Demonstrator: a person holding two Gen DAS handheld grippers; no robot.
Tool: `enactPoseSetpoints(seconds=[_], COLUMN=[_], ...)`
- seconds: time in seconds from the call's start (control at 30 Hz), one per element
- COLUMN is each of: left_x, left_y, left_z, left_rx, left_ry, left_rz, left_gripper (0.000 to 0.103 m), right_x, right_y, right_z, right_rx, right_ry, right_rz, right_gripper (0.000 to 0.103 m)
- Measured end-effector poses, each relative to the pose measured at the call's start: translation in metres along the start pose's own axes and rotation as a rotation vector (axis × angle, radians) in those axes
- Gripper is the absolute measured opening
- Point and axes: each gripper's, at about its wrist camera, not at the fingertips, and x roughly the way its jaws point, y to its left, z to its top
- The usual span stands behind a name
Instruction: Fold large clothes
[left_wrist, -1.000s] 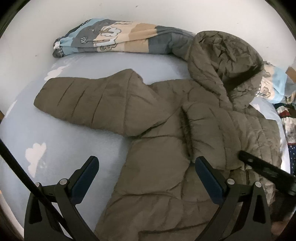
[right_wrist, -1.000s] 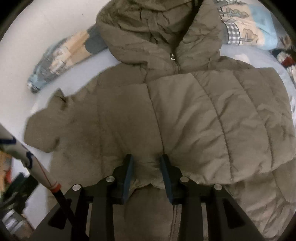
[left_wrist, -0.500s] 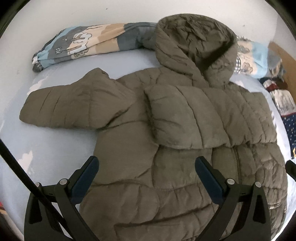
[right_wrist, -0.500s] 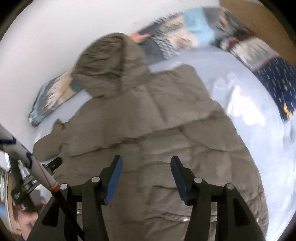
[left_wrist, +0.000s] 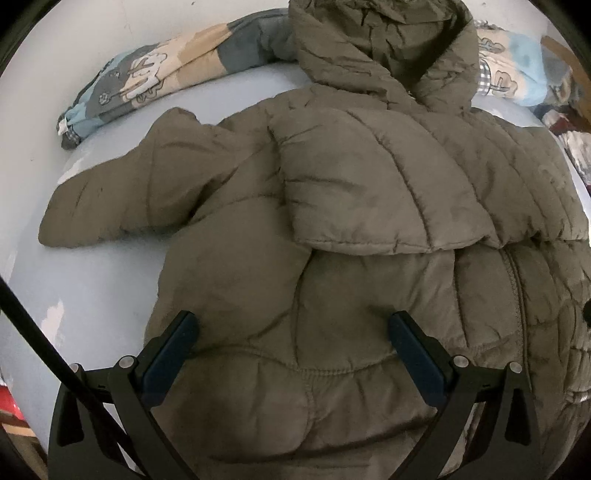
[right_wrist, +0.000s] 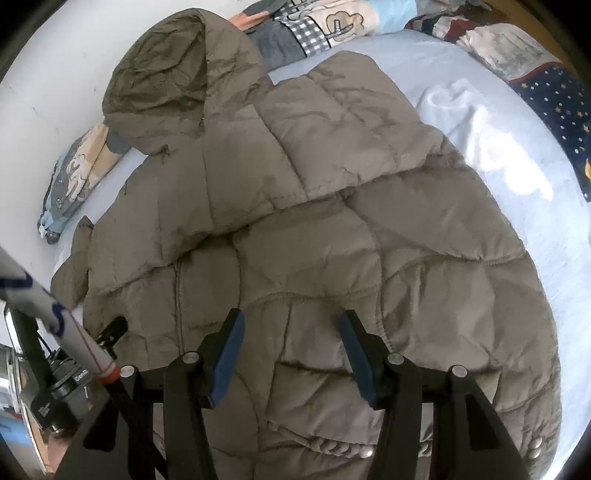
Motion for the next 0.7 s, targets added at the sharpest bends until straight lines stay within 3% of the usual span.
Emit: enactPoseSetpoints(seconds=[0.2,0.4,0.6,0.7], left_x=[-0.034,-0.026,-0.013,-0.013], left_y=[0.029,0.061,0.087,0.106], left_z=[0.011,0.016,0.016,0.018], left_rx=[-0.077,-0.154,-0.210,-0.231], left_ry=[-0.102,-0.074,-0.035,-0.040], left_rz=[-0.065,-0.058,-0.042,-0.047], left_gripper=[0.103,0.103,0.103,0.103], right_x=[-0.025,-0.025,-0.002,0.003], right_y=[0.011,0.020,0.017,0.013], right_z=[0.002,0.008,0.009,0.008], right_rx=[-0.049,-0.087,-0.060,-0.045], right_ry=[-0.103,-0.140,-0.050,-0.046], right_rz=[0.004,-0.005,-0.009,-0.020], right_gripper=[0.059,0.059,0.059,0.059])
